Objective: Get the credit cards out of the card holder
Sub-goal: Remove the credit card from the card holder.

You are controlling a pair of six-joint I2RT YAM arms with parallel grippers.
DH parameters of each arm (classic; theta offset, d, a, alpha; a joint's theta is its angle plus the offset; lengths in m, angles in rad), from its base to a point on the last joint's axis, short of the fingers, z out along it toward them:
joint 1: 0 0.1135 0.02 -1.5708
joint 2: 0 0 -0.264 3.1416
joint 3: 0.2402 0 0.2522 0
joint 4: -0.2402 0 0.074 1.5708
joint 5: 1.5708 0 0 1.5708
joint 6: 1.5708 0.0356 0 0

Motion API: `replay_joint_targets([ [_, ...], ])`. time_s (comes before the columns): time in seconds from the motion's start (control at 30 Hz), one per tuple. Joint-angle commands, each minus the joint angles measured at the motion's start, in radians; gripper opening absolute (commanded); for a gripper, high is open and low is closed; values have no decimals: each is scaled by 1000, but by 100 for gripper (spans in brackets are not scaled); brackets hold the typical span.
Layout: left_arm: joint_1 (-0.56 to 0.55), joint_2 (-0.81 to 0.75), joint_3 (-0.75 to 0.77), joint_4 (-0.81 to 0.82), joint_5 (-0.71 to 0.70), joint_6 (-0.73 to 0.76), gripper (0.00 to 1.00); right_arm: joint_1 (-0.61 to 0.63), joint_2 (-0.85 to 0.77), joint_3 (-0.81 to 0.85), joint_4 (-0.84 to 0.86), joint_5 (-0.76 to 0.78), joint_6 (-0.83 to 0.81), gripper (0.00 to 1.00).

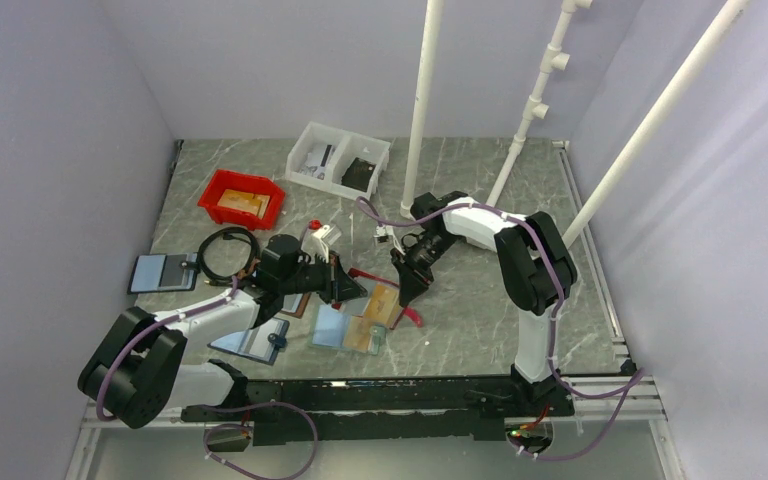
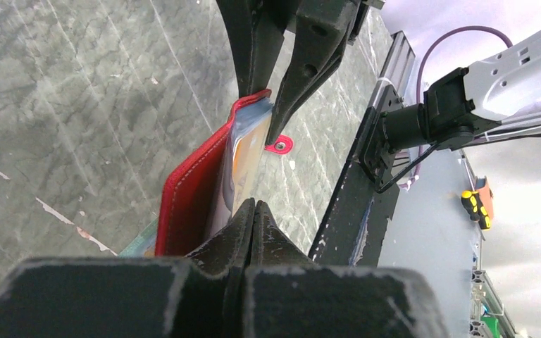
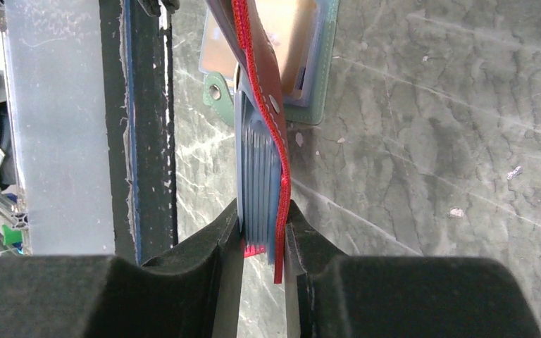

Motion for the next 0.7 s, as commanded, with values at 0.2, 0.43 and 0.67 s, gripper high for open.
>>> replay_joint_targets([
  [0.2,11,-29,-15,151,64,-69,27,1,24,46,-42,2,-21,0],
  [0.43,-10,24,11,120,41,-47,53,1,36,57,-61,-15,-30,0],
  [0.67,-44,60,51,-6,-47,10,60,1,43,61,-69,-23,-37,0],
])
